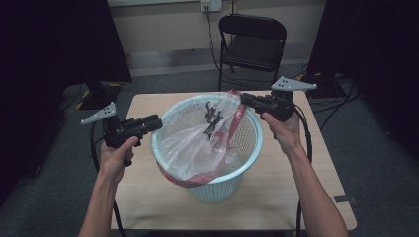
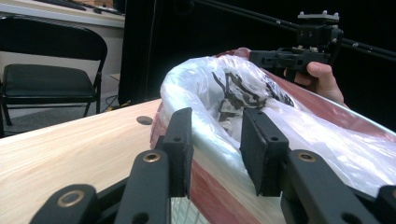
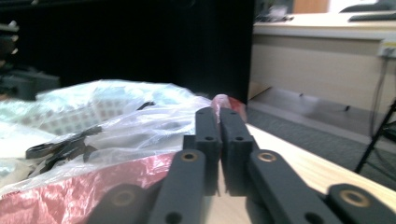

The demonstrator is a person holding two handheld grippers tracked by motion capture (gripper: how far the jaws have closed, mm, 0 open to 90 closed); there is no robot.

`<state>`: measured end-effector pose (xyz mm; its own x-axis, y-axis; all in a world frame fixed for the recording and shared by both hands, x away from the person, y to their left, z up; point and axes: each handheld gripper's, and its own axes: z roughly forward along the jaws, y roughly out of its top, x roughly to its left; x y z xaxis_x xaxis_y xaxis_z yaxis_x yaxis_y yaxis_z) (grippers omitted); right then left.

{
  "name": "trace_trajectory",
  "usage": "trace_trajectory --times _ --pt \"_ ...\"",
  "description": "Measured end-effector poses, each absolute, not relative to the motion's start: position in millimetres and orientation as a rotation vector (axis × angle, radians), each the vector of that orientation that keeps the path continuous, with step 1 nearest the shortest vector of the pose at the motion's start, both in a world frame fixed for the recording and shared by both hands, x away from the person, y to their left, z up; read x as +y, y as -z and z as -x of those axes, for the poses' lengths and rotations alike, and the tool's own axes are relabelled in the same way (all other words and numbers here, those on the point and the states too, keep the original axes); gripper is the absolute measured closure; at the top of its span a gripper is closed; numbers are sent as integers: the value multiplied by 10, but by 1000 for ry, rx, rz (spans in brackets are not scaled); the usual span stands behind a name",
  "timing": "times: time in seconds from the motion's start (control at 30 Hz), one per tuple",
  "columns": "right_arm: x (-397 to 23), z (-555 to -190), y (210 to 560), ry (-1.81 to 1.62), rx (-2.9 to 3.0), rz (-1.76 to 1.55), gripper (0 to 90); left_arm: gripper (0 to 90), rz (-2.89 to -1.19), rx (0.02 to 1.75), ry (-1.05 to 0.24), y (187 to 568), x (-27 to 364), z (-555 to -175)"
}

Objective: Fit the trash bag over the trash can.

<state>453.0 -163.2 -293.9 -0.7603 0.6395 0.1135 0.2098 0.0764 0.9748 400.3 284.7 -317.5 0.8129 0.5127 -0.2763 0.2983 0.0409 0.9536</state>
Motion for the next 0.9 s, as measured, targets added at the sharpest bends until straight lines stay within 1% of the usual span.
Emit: trace_trajectory --times 0.13,0.3,0.4,0.57,0.63,0.73,0.9 --pt "-1715 -4464 2987 -1716 1978 -872 899 645 -1546 673 -195 3187 2845 -3971" --pt "-1804 -4407 3213 -1738 1962 -926 900 644 -1544 674 -206 3186 2847 -3924" --pt "-1774 -4415 3337 -1715 2001 -939 900 644 -1545 669 -196 3186 2872 -3884" --pt "-1720 -4453 3378 -1722 2028 -919 894 642 -1518 661 -125 3224 2955 -3807" --pt "-1709 -4492 3380 -1725 2031 -919 864 631 -1534 652 -124 3209 2969 -3823" --pt "-1712 -4541 3366 -1720 2026 -924 803 555 -1531 674 -140 3167 2936 -3951" --pt "-1774 -4580 3314 -1713 1993 -963 667 537 -1546 693 -161 3081 2827 -4270"
